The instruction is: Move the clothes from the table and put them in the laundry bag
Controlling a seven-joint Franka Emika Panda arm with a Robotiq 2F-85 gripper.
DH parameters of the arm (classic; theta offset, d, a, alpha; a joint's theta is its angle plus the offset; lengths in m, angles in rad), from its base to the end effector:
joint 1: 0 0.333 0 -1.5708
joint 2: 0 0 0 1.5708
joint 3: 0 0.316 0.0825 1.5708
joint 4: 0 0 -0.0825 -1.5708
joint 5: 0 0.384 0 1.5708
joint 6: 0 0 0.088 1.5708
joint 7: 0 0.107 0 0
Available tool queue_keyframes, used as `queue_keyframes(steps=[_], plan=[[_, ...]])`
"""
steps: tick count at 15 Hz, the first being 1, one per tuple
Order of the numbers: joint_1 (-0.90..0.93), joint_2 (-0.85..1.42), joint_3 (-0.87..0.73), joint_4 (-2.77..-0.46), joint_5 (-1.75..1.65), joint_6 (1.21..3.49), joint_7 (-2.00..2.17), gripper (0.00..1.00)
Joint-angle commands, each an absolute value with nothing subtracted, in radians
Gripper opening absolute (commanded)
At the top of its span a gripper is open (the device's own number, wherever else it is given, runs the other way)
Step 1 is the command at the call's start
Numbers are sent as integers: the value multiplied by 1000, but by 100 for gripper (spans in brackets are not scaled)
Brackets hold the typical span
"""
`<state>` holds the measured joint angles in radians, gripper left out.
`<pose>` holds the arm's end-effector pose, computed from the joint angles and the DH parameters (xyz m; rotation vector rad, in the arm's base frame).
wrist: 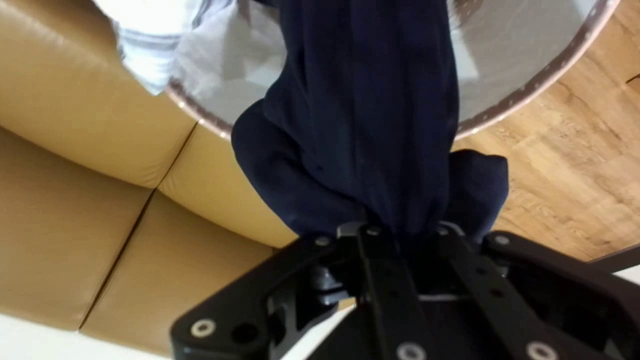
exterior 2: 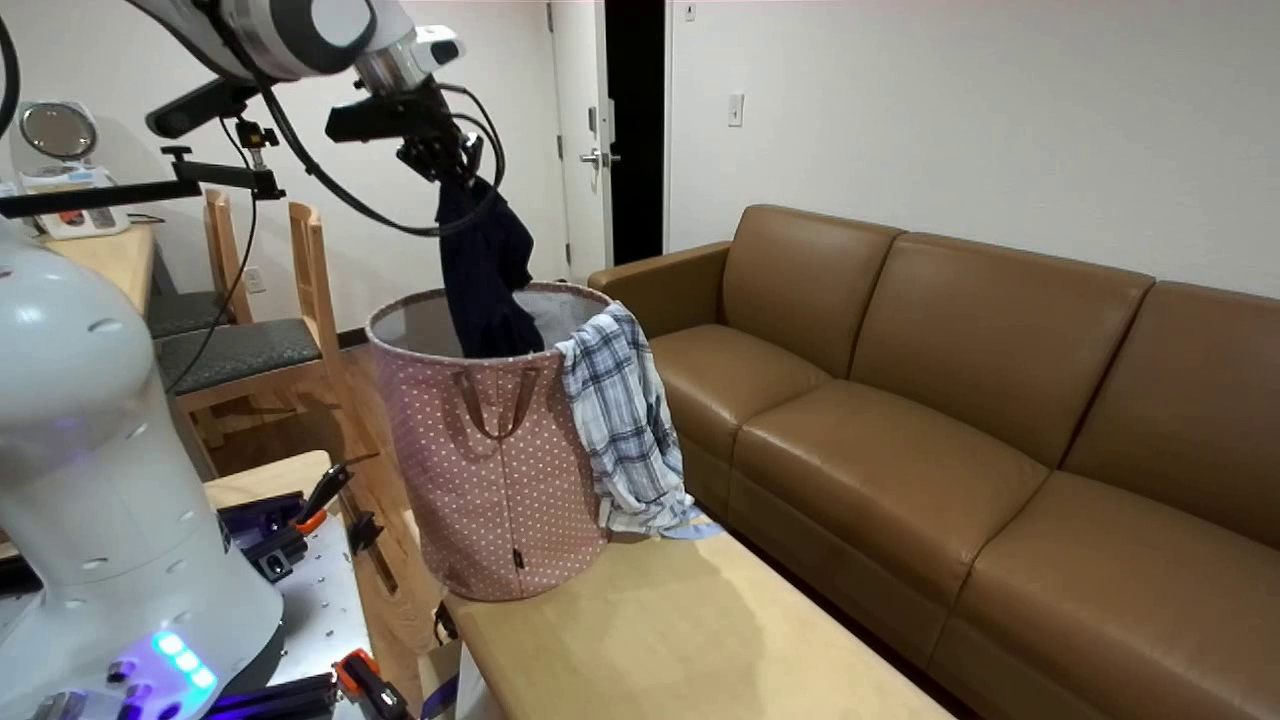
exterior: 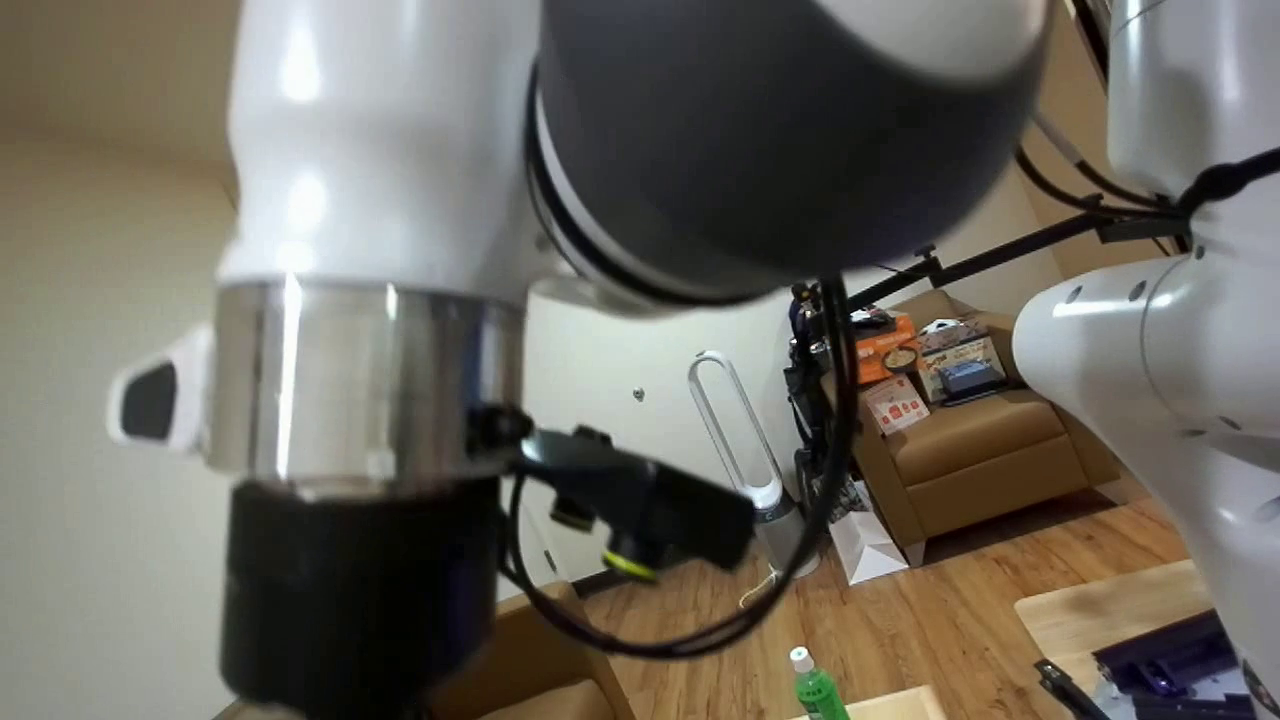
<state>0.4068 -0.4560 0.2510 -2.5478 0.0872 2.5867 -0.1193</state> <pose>0.3457 0.2711 0.4749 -2.7855 -1.0430 -0.7284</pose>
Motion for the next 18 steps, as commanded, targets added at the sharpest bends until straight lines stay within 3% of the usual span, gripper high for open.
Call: queue_keyframes(steps=[1, 6, 7, 13, 14, 18], plan=[[487, -336, 223, -2617, 187, 2696, -170, 7], [503, -204, 241, -2637, 272, 2672, -159, 8], [481, -235, 259, -2644, 234, 2669, -127, 12], [478, -199, 264, -2641, 242, 2670, -127, 12], [478, -199, 264, -2641, 242, 2670, -127, 8], [380, -145, 298, -2674, 151, 2732, 134, 8]])
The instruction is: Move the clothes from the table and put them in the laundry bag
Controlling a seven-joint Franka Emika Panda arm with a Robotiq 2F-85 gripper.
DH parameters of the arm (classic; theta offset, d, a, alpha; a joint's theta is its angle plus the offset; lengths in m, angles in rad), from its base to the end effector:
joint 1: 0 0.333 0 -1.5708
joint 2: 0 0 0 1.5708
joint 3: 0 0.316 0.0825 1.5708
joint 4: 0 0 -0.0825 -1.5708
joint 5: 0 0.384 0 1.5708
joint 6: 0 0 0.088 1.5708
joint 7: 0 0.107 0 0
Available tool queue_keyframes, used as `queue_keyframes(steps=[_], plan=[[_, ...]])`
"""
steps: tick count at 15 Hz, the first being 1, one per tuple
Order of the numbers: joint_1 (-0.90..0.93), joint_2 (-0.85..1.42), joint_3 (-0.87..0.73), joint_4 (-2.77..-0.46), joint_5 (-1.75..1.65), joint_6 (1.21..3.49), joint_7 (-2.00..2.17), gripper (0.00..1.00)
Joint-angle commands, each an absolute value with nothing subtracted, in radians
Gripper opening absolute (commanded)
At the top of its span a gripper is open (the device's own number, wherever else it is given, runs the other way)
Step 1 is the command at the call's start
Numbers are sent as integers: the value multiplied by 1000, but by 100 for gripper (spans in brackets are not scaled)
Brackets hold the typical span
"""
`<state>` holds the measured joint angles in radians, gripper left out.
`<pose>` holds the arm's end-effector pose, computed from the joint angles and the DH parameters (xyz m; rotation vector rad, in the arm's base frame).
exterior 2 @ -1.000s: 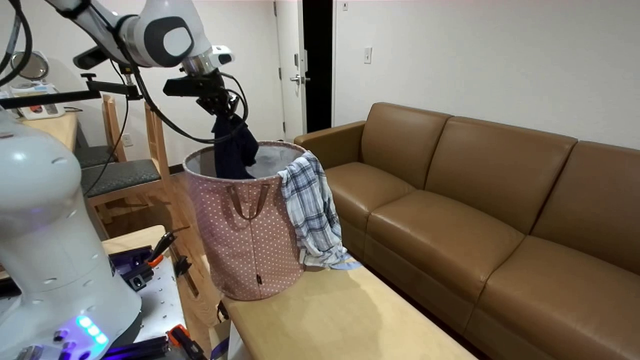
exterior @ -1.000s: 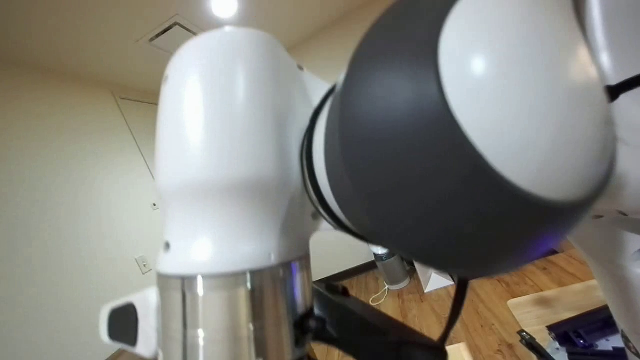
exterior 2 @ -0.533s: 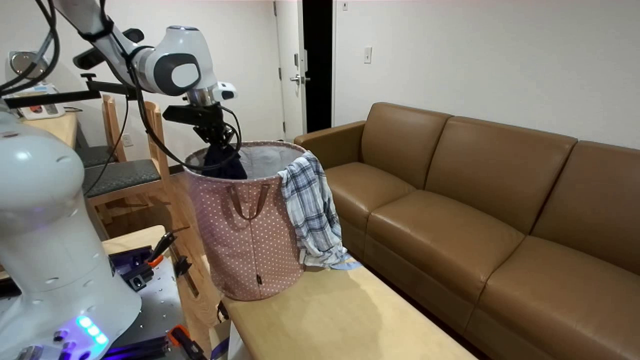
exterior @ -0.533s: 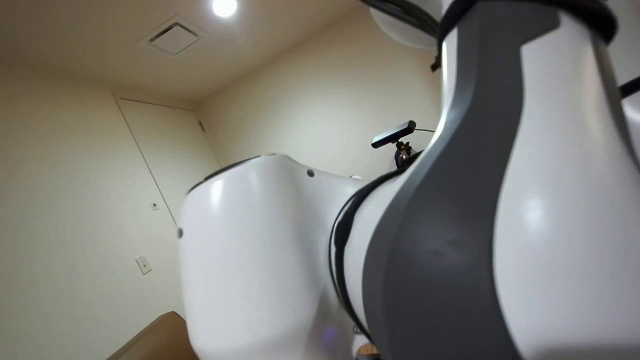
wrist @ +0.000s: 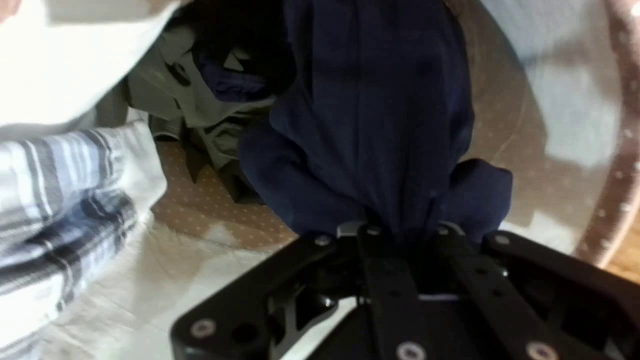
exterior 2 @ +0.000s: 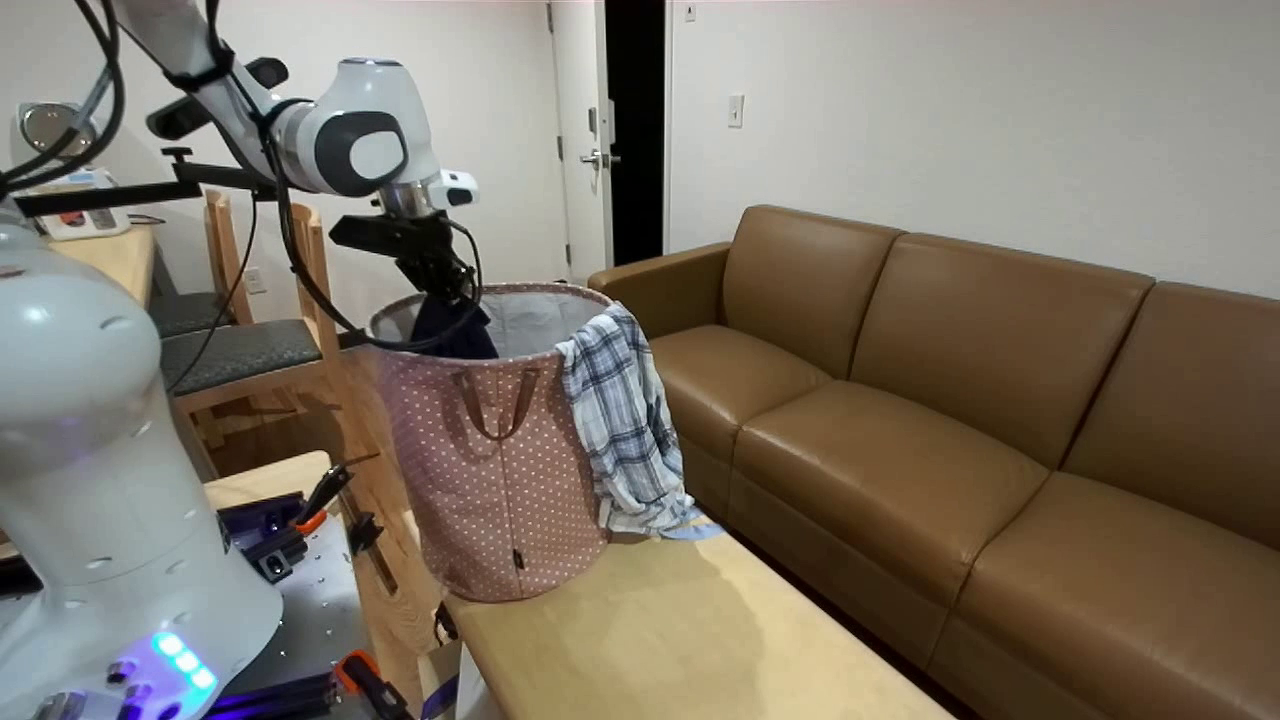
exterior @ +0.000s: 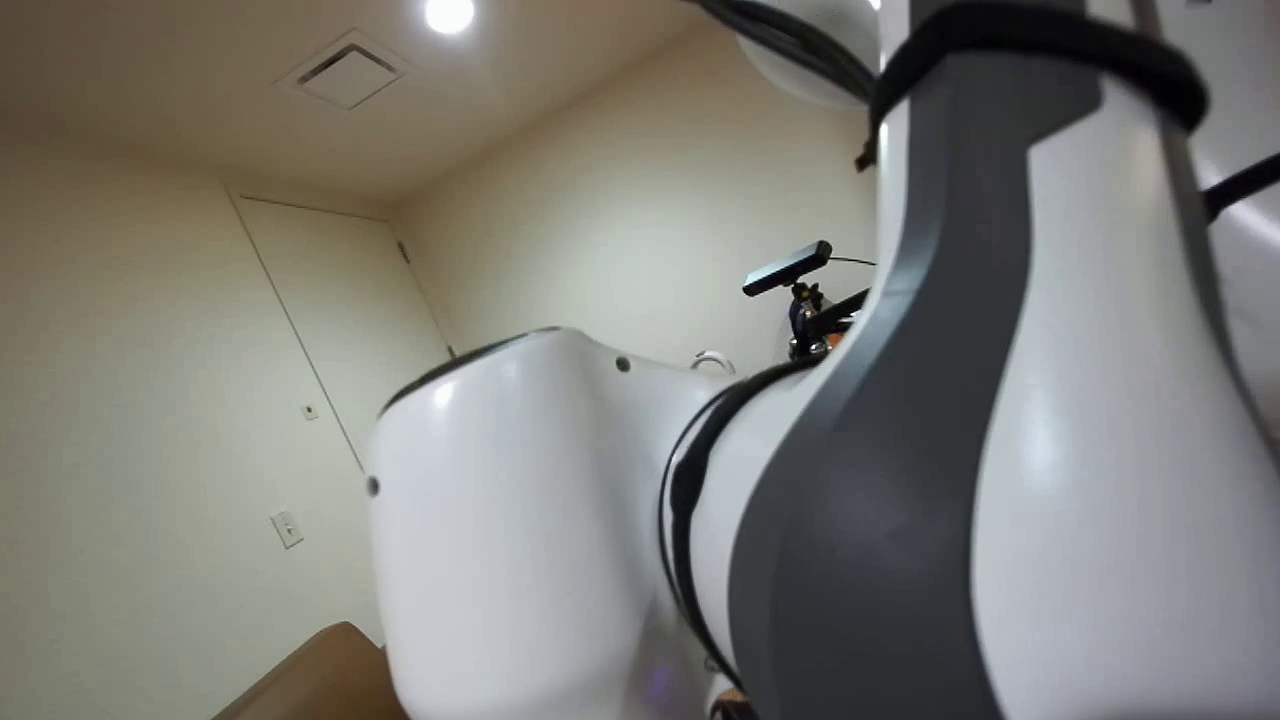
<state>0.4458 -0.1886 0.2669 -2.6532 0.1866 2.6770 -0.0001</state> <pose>0.3343 0.2781 0.3223 -2.8941 -0.8247 -0.2690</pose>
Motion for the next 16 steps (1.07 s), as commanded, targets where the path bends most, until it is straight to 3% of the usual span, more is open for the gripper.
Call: queue_keyframes(steps=[1, 8, 16], plan=[[358, -128, 304, -2682, 136, 2746, 189, 8], [324, 82, 295, -2652, 88, 2794, 444, 8], [458, 267, 177, -2548, -247, 2816, 829, 8]])
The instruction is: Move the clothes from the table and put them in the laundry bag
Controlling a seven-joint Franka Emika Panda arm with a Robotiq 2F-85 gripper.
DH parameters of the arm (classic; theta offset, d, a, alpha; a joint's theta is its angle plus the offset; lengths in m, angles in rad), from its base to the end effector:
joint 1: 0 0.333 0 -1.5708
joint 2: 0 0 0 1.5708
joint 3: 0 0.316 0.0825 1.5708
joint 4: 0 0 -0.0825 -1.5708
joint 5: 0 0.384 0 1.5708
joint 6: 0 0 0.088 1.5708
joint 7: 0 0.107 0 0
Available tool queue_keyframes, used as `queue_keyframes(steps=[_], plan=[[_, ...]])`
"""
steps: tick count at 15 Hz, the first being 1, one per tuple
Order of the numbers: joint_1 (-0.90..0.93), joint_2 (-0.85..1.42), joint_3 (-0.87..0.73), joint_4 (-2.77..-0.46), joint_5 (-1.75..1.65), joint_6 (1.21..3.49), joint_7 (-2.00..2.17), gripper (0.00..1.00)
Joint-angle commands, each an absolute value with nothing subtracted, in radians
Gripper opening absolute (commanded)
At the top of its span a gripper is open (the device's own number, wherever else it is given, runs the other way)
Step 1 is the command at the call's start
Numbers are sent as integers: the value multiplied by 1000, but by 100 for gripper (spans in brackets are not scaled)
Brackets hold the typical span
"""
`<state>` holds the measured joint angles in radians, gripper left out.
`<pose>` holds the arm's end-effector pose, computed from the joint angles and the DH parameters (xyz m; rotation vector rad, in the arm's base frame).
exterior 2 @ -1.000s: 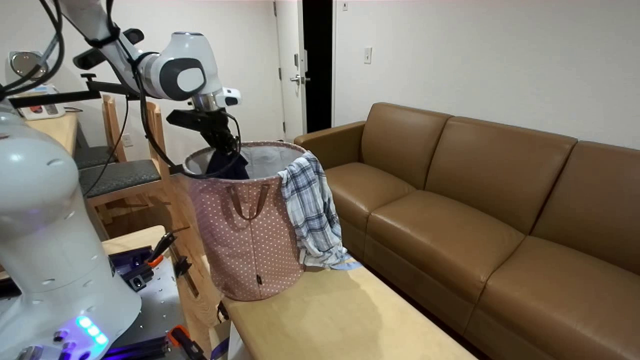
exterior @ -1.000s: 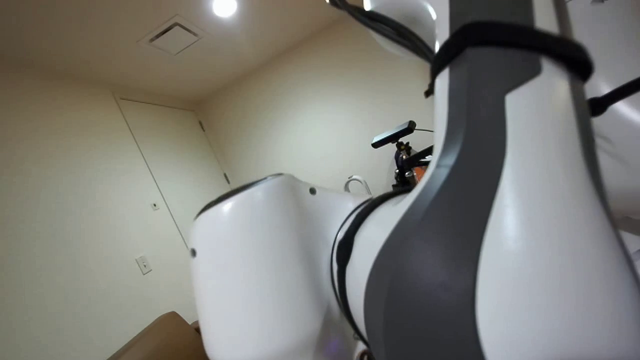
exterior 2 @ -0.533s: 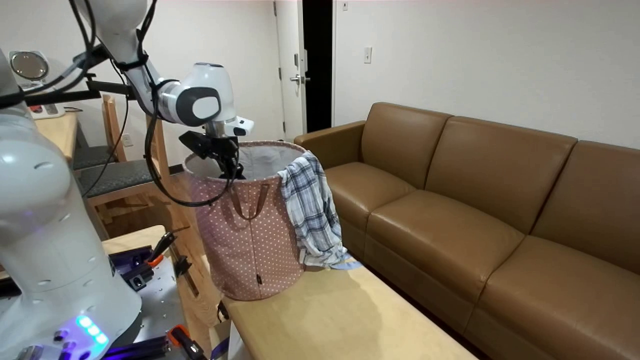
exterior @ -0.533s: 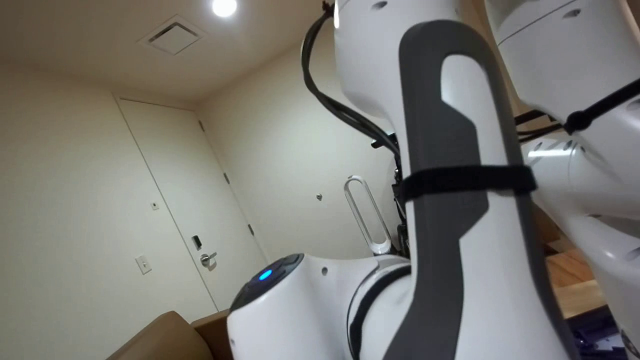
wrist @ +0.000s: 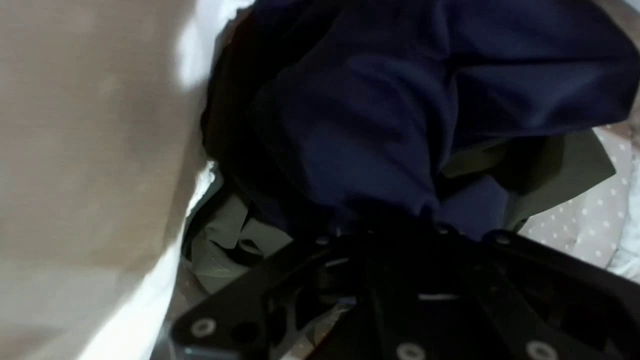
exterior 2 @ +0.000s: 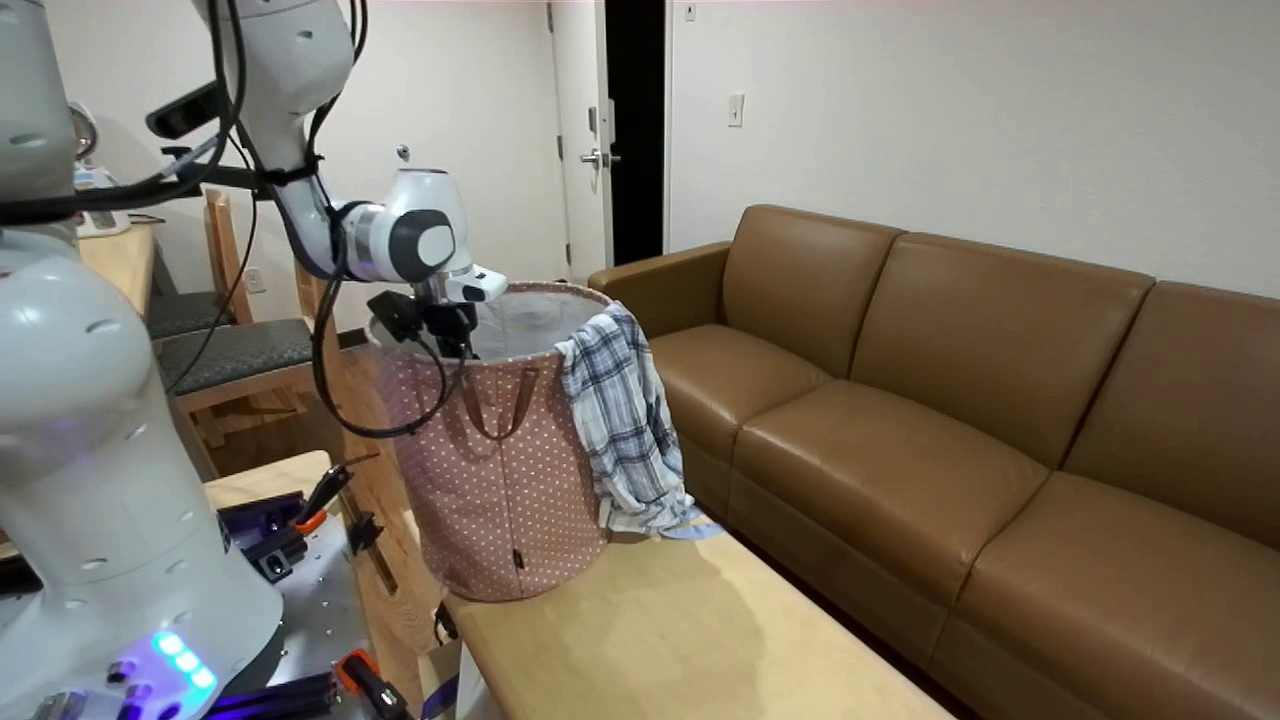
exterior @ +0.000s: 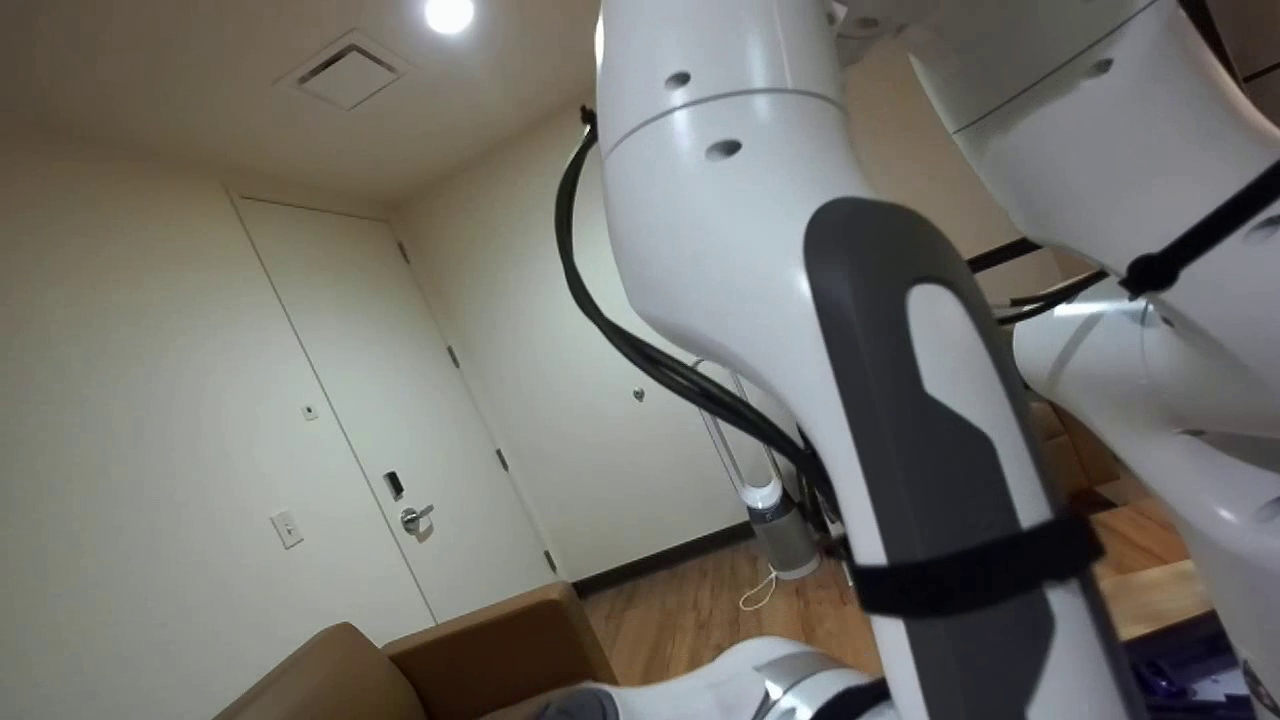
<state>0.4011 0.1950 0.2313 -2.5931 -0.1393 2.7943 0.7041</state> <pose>0.3497 0.2697 0.1914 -3.1346 -0.0854 -0.0211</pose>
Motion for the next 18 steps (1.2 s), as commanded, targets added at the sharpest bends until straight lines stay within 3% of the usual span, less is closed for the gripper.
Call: queue_keyframes(steps=[1, 17, 18], plan=[[475, 287, 161, -2534, -275, 2815, 855, 8], [513, 332, 119, -2496, -251, 2808, 829, 12], [516, 324, 118, -2498, -253, 2798, 831, 37]])
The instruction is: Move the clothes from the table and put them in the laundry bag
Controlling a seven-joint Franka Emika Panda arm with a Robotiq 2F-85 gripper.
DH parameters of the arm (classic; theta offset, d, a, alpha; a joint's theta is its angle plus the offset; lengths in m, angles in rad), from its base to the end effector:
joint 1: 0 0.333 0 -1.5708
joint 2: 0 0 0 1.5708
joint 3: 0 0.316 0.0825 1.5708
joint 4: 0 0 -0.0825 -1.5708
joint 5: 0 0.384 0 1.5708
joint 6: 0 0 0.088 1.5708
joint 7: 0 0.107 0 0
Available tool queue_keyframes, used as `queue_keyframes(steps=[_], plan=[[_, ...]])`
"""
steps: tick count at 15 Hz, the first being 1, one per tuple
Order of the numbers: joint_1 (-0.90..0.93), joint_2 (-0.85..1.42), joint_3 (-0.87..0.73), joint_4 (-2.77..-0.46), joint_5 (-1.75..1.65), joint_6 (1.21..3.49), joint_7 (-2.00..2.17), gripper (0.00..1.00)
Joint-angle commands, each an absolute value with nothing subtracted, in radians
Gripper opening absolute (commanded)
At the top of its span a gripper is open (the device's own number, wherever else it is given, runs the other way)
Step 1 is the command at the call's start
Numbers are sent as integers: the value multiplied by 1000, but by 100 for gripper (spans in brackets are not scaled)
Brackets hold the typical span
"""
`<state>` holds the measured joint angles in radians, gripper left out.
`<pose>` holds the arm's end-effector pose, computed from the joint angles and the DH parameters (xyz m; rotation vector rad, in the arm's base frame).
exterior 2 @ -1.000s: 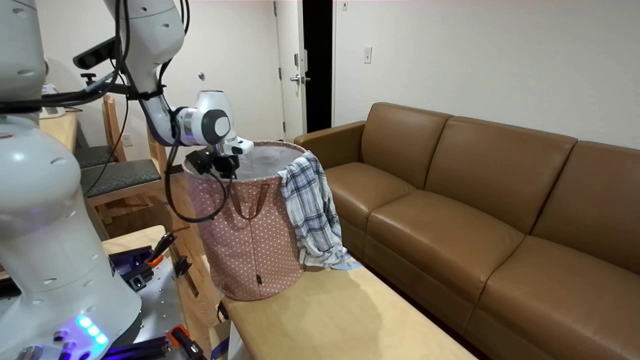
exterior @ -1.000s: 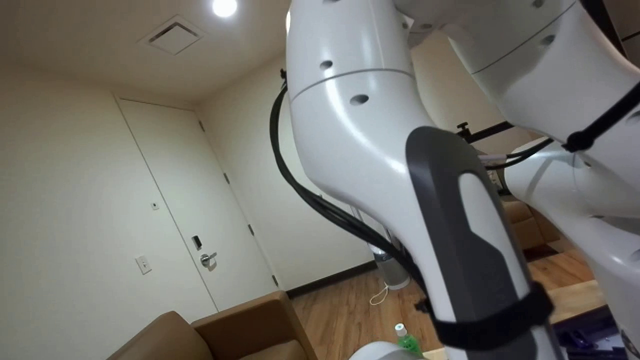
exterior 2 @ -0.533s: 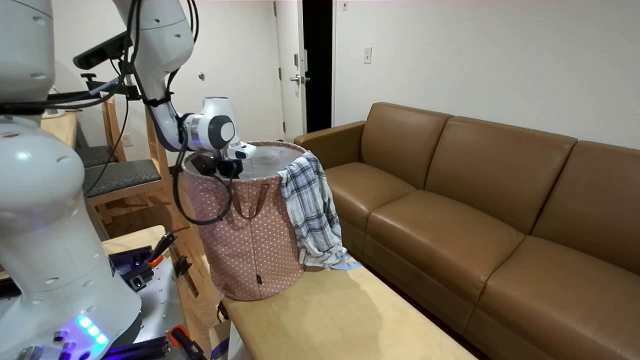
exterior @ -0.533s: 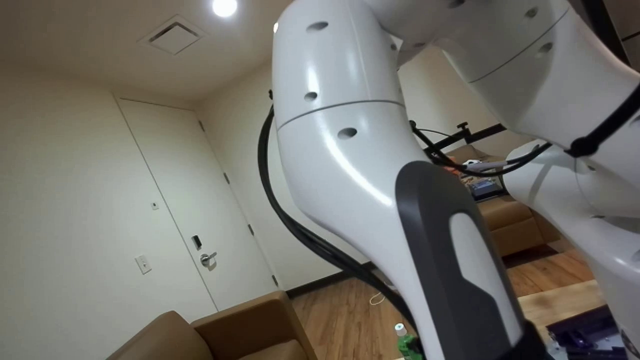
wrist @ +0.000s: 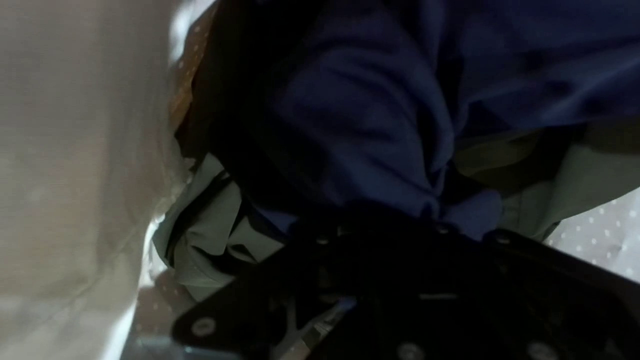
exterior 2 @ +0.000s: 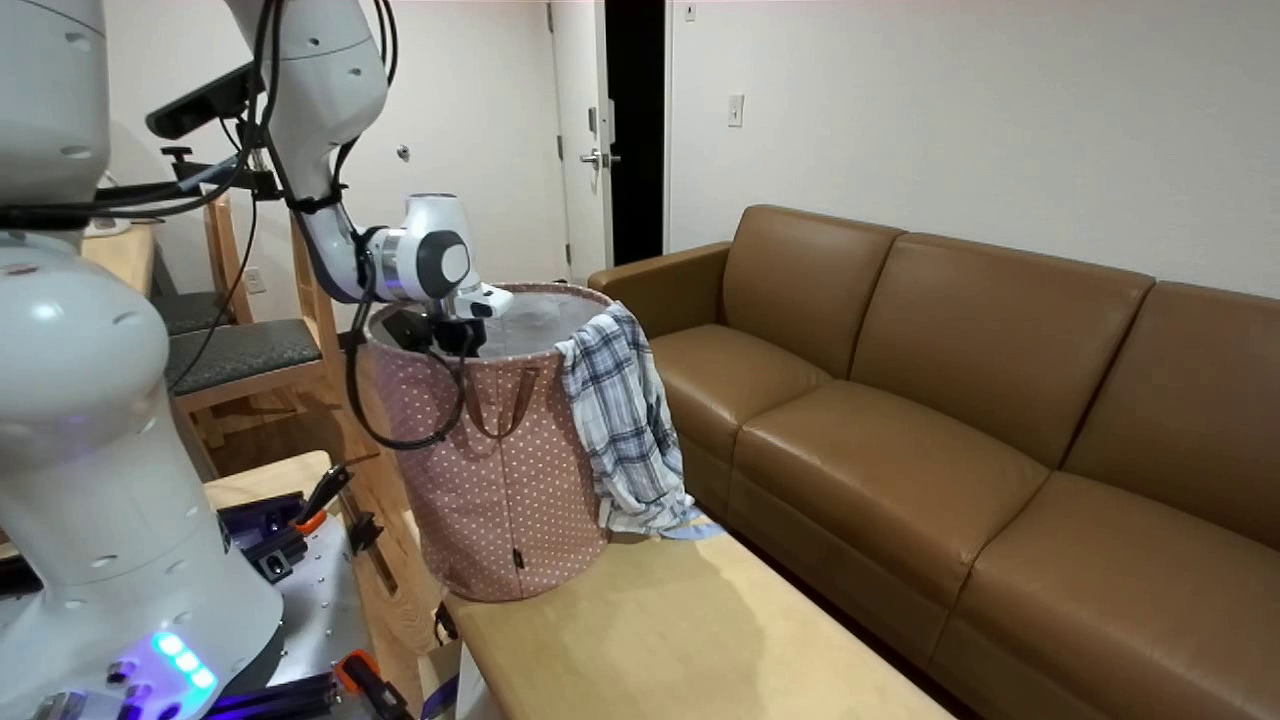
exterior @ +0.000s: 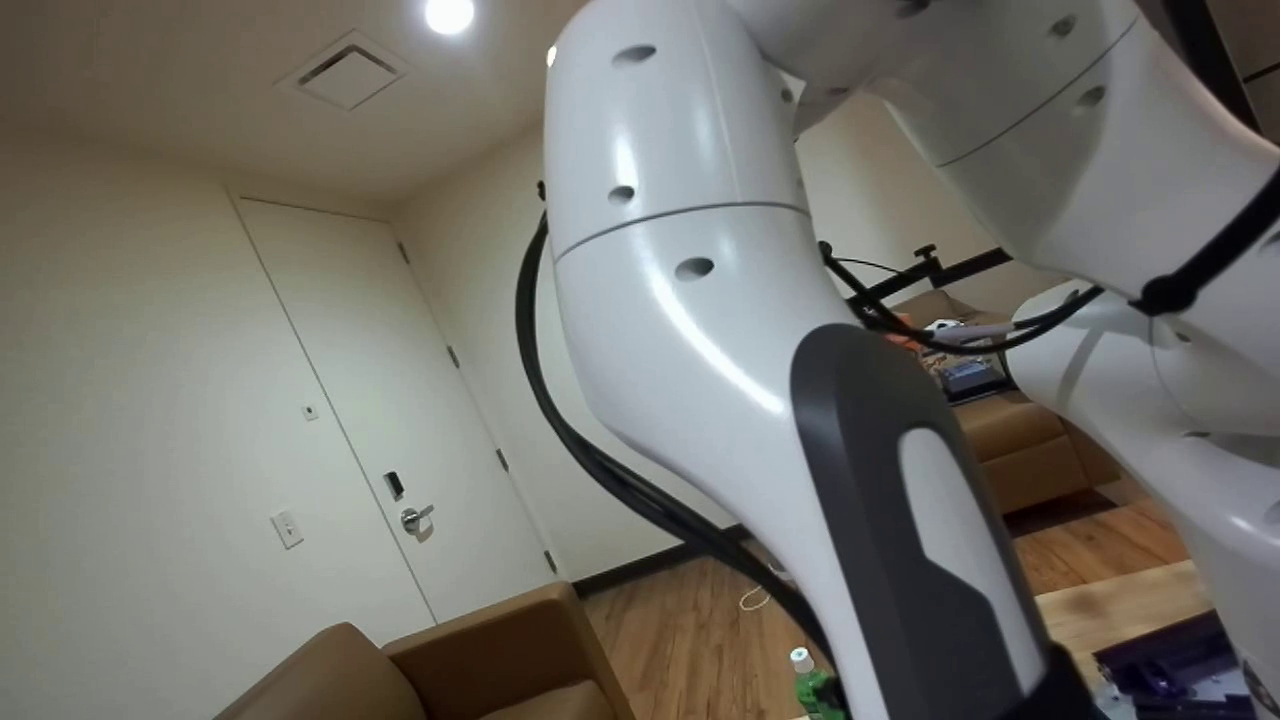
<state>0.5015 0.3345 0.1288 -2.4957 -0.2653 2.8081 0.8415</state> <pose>0.3637 0.2861 0.1566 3.1002 0.0521 0.0277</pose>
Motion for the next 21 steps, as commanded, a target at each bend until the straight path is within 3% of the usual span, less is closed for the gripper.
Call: queue_keyframes(steps=[1, 11, 16, 21], plan=[[521, 308, 115, -2502, -258, 2784, 837, 38], [548, 35, 163, -2518, -372, 2531, 931, 98], [457, -142, 255, -2505, -265, 2337, 770, 100], [376, -297, 247, -2481, -128, 2182, 561, 100]])
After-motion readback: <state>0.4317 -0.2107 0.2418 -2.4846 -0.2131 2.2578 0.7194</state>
